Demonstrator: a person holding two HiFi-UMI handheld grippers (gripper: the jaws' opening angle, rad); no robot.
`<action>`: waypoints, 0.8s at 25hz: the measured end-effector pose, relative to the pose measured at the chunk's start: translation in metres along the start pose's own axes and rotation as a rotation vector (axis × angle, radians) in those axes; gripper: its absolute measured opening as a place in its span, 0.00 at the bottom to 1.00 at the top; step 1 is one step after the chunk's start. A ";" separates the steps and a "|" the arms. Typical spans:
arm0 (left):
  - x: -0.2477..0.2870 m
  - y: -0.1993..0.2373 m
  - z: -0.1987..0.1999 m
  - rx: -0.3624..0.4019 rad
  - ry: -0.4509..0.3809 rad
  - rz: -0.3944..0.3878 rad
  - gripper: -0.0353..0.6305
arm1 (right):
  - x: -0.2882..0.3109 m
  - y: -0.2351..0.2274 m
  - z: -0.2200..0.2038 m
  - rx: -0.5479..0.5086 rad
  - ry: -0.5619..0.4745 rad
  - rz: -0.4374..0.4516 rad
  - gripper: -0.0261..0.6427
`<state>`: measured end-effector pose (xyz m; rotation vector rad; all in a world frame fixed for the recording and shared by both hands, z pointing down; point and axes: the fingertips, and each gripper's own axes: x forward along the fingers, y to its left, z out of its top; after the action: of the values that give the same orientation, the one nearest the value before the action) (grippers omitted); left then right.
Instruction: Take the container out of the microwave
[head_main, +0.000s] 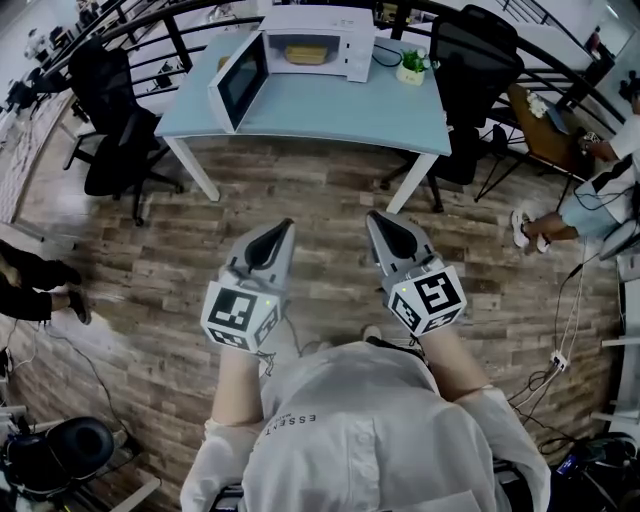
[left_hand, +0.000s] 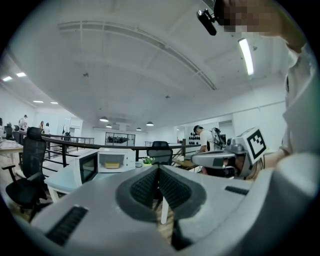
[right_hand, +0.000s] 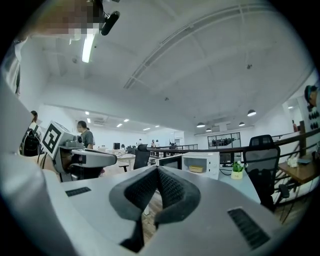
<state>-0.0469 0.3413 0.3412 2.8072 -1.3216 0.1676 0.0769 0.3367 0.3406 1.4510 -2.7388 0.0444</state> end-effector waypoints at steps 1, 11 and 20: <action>-0.001 0.002 0.000 -0.001 -0.001 -0.001 0.06 | 0.001 0.002 0.000 -0.019 0.005 0.002 0.05; 0.000 0.033 -0.015 -0.025 0.018 0.004 0.06 | 0.035 -0.012 -0.014 -0.079 0.068 -0.025 0.41; 0.039 0.074 -0.029 -0.032 0.046 0.066 0.06 | 0.098 -0.046 -0.032 -0.030 0.077 0.037 0.40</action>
<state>-0.0816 0.2661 0.3731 2.7185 -1.3944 0.2097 0.0608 0.2318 0.3780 1.3618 -2.6932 0.0589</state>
